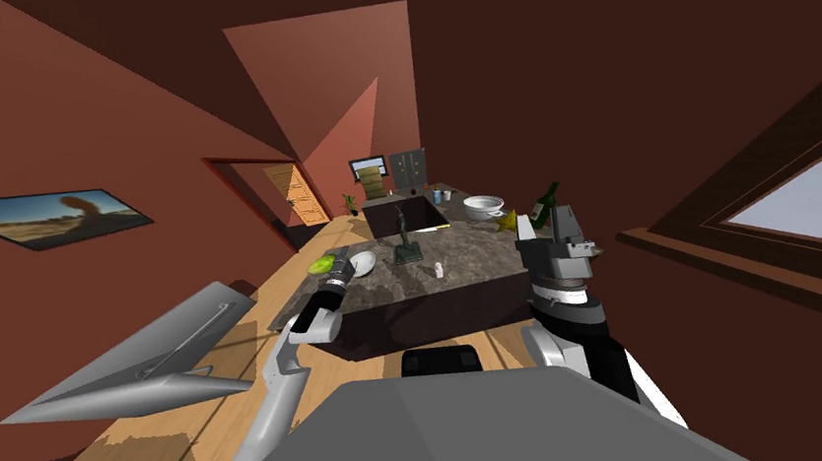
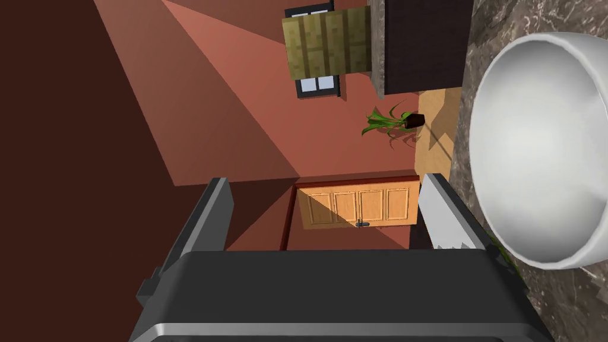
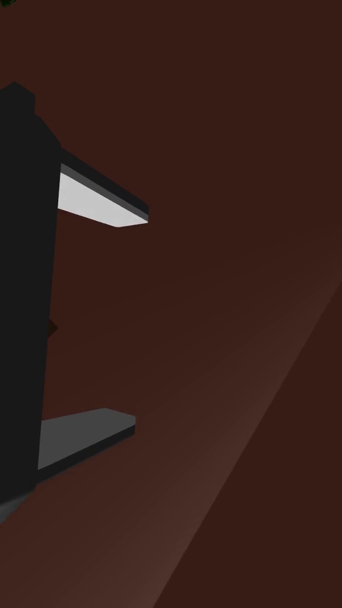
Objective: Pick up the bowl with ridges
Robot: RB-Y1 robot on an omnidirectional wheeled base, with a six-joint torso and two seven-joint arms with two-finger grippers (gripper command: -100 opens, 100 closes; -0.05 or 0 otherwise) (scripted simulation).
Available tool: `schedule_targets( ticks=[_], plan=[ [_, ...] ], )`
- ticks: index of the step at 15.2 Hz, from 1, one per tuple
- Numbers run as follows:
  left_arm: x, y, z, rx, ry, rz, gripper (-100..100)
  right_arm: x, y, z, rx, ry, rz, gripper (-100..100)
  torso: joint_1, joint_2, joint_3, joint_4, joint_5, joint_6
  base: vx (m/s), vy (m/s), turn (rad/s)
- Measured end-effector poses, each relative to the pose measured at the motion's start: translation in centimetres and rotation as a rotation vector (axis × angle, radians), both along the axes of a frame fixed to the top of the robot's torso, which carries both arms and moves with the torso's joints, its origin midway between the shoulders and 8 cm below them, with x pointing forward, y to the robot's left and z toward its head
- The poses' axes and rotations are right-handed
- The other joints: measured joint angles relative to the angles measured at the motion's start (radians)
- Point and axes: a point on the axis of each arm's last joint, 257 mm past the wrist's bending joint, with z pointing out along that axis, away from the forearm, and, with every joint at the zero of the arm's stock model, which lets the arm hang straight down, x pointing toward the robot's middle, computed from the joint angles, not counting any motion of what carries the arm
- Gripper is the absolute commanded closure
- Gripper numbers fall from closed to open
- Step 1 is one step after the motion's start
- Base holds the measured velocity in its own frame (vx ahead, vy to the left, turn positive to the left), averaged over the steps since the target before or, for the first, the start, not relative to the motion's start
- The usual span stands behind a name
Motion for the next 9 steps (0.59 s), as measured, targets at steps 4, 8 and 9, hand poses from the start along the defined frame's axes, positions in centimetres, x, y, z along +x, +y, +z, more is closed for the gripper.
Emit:
schedule_targets(
  ticks=[4,8,9],
  plan=[
    [0.7,0.6,-1.6,-0.023,0.071,0.011,-100,0.0,0.0,0.0,0.000,0.000,0.000,0,0.000,0.000,0.000,0.000,0.000,0.000,-0.006,-0.014,-0.052],
    [1.2,1.6,-3.4,-0.048,0.147,0.027,-100,0.0,0.0,0.0,0.000,0.000,0.000,0,0.000,0.000,0.000,0.000,0.000,0.000,-0.004,-0.011,-0.035],
    [1.4,1.8,-3.7,-0.055,0.165,0.031,-100,0.0,0.0,0.0,0.000,0.000,0.000,0,0.000,0.000,0.000,0.000,0.000,0.000,-0.002,-0.015,-0.073]
  ],
)
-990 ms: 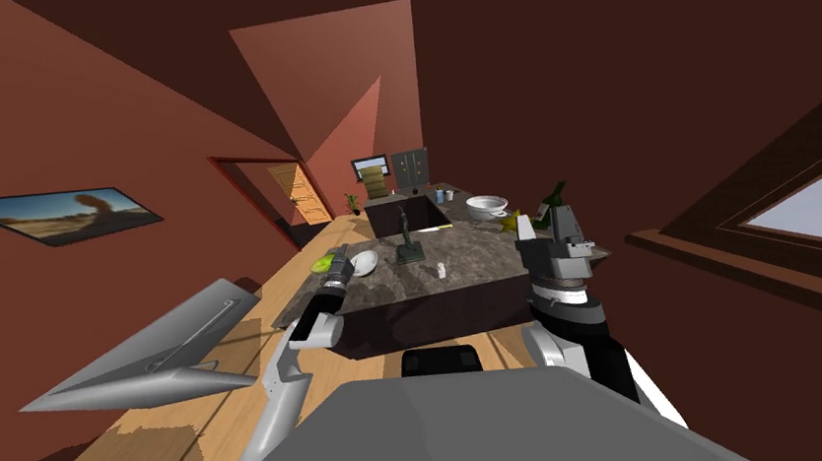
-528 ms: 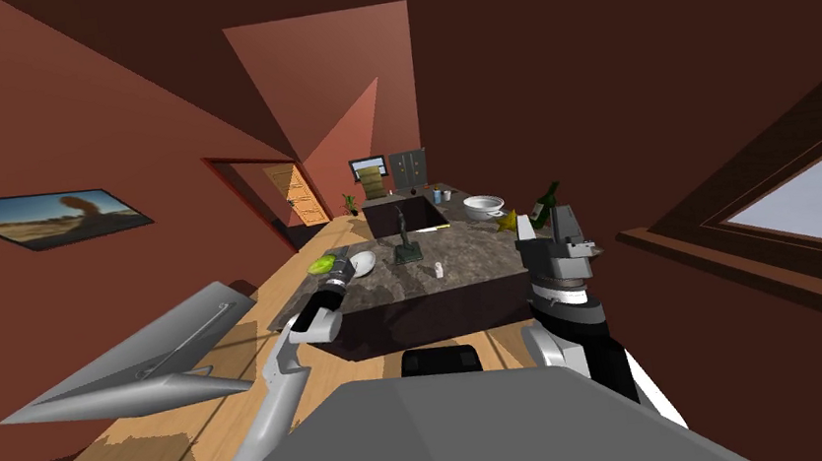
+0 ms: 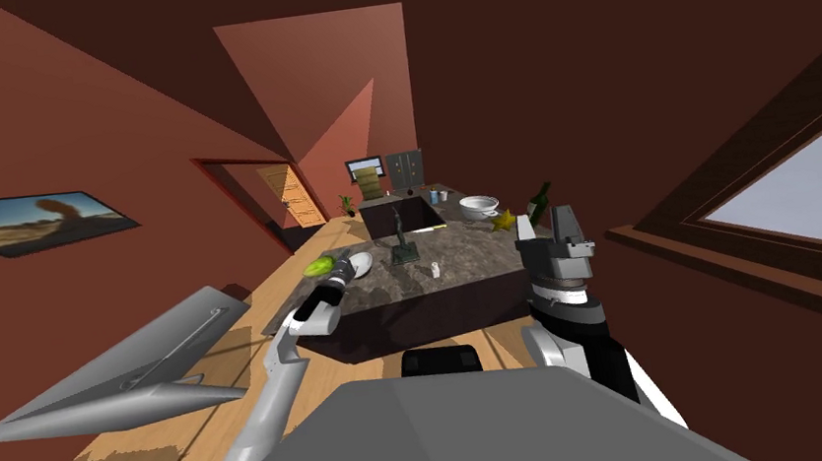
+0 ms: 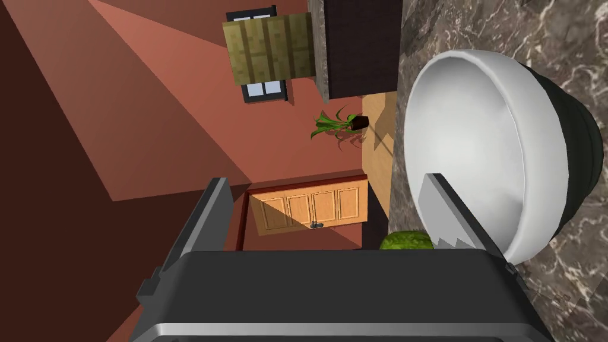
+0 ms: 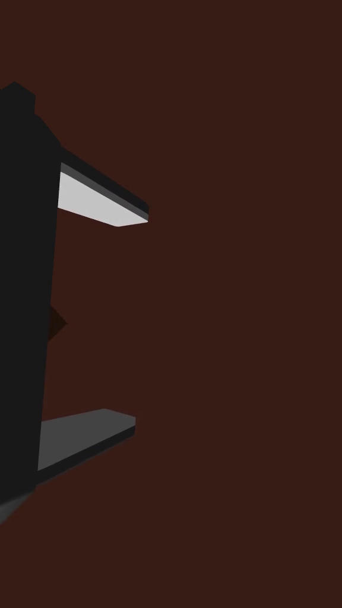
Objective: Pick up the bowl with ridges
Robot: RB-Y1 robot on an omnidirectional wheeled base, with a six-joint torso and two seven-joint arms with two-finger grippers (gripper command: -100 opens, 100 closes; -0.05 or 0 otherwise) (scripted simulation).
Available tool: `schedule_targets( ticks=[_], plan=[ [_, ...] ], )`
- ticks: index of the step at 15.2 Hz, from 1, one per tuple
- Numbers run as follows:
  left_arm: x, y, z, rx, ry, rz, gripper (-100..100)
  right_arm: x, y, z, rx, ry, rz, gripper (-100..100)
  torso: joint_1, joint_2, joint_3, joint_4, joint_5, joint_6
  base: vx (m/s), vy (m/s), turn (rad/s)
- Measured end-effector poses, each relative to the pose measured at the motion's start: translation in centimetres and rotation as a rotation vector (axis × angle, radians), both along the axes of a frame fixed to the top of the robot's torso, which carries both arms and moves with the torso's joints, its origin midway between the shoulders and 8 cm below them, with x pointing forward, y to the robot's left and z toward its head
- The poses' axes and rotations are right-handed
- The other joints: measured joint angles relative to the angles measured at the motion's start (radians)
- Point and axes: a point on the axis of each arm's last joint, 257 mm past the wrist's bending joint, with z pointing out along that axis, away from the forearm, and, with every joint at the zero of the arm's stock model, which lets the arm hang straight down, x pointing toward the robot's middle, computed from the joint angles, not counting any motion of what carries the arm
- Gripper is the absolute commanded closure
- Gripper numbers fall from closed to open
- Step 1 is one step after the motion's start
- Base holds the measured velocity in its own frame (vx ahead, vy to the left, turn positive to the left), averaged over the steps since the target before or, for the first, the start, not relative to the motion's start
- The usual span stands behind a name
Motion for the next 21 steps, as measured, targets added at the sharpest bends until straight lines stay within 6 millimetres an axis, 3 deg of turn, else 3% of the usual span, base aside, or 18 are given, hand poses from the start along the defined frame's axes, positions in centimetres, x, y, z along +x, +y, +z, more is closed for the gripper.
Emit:
schedule_targets(
  ticks=[11,21],
  plan=[
    [0.8,2.8,-4.4,-0.078,0.208,0.065,-100,0.0,0.0,0.0,0.000,0.000,0.000,0,0.000,0.000,0.000,0.000,0.000,0.000,-0.002,-0.011,-0.045],
    [0.2,5.2,-7.8,-0.146,0.390,0.143,-100,0.0,0.0,0.0,0.000,0.000,0.000,0,0.000,0.000,0.000,0.000,0.000,0.000,0.002,-0.009,-0.045]
  ],
)
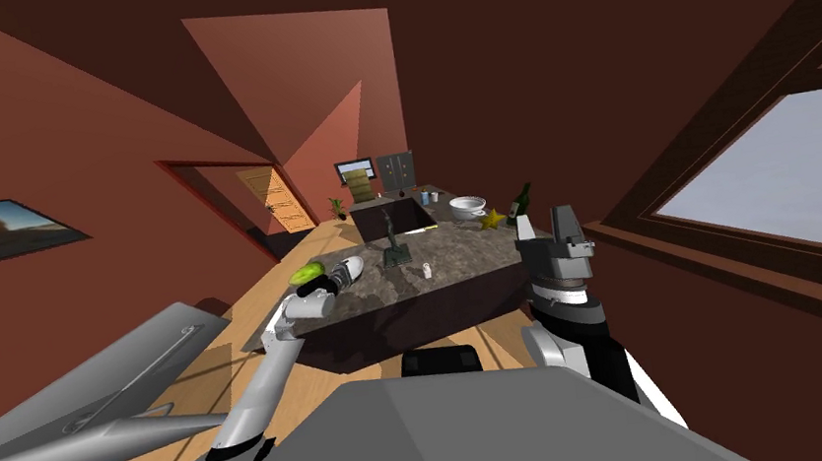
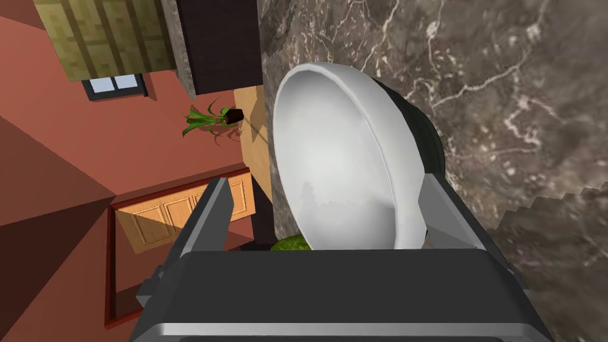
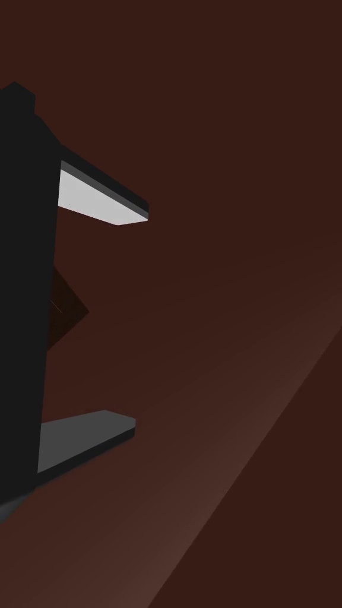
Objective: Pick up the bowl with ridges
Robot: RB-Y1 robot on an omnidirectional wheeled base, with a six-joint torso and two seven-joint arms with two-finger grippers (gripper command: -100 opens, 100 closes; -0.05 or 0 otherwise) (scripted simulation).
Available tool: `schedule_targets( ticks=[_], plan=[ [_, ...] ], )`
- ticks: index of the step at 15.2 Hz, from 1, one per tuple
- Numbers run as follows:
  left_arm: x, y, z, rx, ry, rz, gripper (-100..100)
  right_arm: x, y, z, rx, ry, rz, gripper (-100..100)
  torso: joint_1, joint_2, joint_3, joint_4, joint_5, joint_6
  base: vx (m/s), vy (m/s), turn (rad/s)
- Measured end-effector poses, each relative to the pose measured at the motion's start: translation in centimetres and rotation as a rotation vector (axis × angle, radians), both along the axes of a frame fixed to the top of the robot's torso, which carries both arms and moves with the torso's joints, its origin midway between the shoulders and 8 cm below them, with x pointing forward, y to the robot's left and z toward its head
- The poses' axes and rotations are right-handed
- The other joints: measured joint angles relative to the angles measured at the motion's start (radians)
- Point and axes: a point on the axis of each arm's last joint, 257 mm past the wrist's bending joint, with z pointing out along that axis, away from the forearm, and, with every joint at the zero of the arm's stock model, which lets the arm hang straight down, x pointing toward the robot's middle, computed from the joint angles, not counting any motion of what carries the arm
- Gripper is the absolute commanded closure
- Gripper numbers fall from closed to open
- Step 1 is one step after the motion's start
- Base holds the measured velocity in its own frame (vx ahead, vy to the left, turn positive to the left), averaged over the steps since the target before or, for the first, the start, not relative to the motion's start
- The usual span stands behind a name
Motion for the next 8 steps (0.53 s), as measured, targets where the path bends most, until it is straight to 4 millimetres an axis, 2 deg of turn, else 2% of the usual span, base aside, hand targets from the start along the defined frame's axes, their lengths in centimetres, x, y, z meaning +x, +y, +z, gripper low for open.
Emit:
schedule_targets(
  ticks=[8],
  plan=[
    [-1.0,1.9,-2.1,-0.045,0.138,0.069,-100,0.0,0.0,0.0,0.000,0.000,0.000,0,0.000,0.000,0.000,0.000,0.000,0.000,0.006,-0.006,-0.043]
  ],
)
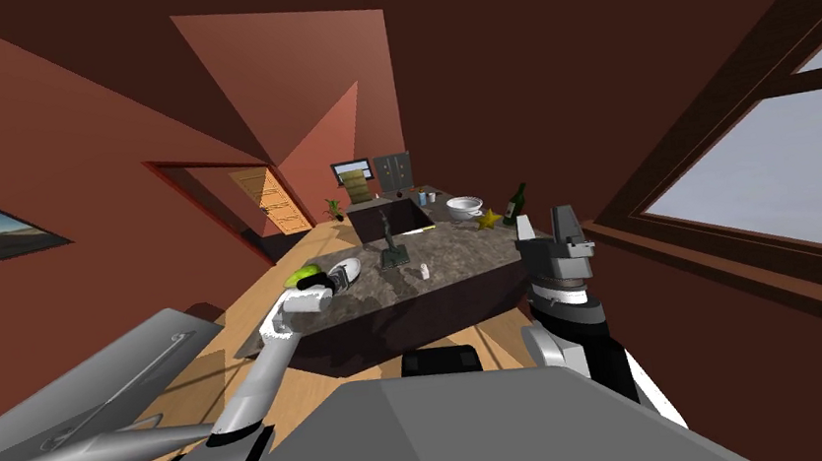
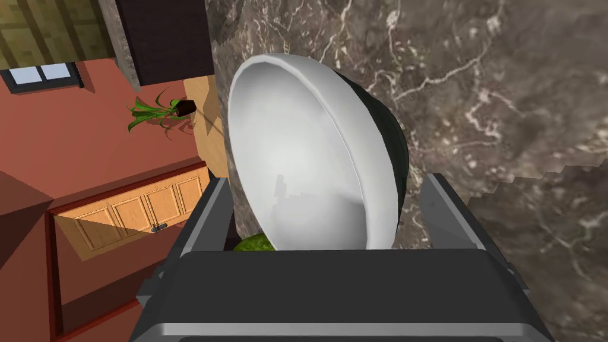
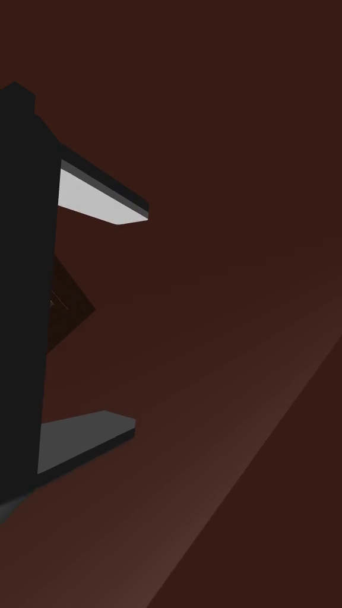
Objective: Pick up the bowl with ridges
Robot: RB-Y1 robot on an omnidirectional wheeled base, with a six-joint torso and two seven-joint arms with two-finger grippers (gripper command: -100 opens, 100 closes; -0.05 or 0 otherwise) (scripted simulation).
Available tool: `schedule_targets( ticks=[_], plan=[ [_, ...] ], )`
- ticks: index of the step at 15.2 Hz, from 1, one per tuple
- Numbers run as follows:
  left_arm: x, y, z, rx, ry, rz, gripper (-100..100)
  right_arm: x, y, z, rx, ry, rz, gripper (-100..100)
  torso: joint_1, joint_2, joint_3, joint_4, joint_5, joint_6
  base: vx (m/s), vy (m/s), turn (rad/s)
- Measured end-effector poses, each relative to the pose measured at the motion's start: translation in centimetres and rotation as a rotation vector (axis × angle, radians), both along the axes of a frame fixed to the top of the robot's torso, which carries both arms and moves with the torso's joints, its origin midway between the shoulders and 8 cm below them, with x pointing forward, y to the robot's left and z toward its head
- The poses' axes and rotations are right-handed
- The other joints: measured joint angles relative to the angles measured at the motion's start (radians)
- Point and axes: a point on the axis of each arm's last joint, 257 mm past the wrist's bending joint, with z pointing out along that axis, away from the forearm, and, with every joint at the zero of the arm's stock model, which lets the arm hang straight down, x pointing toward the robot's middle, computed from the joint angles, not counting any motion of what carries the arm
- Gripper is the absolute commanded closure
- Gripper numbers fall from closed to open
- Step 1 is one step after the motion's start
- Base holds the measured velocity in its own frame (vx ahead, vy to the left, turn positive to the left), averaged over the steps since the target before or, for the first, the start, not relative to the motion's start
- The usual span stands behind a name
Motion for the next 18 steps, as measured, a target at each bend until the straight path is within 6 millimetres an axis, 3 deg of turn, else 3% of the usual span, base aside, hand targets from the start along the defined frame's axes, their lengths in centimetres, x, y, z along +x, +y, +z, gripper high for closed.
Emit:
schedule_targets(
  ticks=[18],
  plan=[
    [-3.5,3.7,-2.7,-0.101,0.280,0.178,-100,0.0,0.0,0.0,0.000,0.000,0.000,0,0.000,0.000,0.000,0.000,0.000,0.000,0.009,-0.004,-0.042]
  ],
)
